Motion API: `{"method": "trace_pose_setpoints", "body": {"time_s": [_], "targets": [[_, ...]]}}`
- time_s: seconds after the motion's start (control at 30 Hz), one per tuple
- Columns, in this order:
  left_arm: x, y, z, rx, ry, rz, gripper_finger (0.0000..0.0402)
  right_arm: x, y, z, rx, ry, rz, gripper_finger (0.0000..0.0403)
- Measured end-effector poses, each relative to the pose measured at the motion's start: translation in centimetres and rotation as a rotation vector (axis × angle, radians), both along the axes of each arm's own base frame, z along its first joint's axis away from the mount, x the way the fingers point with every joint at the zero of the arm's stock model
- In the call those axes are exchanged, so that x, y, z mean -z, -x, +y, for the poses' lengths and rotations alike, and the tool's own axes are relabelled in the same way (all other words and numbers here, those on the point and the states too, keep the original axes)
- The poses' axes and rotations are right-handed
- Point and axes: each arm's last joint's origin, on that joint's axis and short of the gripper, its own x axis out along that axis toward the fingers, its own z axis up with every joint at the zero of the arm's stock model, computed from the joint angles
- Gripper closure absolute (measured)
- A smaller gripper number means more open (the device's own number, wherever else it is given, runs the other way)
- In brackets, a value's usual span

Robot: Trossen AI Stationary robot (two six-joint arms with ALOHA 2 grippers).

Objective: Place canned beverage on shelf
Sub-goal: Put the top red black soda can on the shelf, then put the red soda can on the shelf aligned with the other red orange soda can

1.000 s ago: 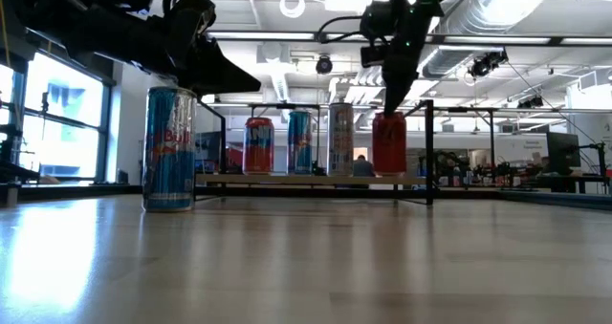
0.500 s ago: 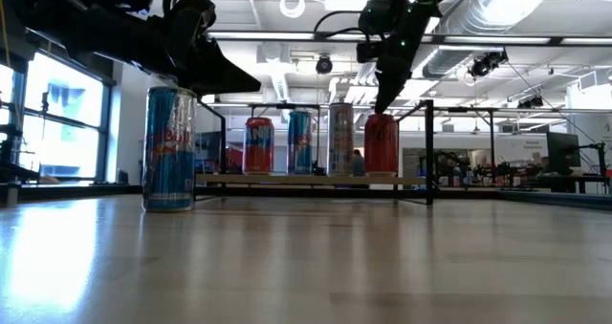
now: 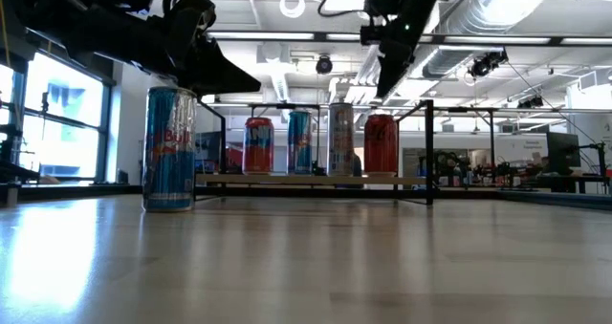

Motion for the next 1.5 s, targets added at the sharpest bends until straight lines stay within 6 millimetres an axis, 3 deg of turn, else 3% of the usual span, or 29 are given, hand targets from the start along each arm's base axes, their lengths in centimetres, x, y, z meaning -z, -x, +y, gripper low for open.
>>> {"method": "trace_pose_setpoints", "body": {"time_s": [0.17,0.3,0.37,0.63,0.83,1.1,1.27,1.5], "targets": [[0.0,0.0,0.0,-0.003,-0.007,0.001,0.0402,-0.5,0.4,1.3,-0.028,-0.049,-0.038,0.0282],[0.0,0.0,0.0,-0.004,-0.007,0.001,0.0401,1.0,0.0,2.0,-0.068,-0.114,-0.018,0.0376],[0.0,0.0,0.0,-0.004,-0.007,0.001,0.0401,2.2,-0.2,1.9,-0.07,-0.111,-0.004,0.0395],[0.0,0.0,0.0,-0.005,-0.009,0.001,0.0402,5.1,0.1,0.8,0.015,-0.071,0.001,0.038],[0.0,0.0,0.0,-0.007,-0.01,0.001,0.0401,5.2,0.3,-0.4,0.07,0.001,-0.039,0.0399],[0.0,0.0,0.0,-0.008,-0.01,0.001,0.0401,4.9,0.1,-0.3,0.059,0.012,-0.048,0.0402],[0.0,0.0,0.0,-0.008,-0.011,0.002,0.0401,3.3,0.5,1.0,0.027,0.041,-0.083,0.0403],[0.0,0.0,0.0,-0.003,-0.033,0.007,0.0402,-0.4,1.0,4.8,-0.051,0.118,-0.205,0.0403]]}}
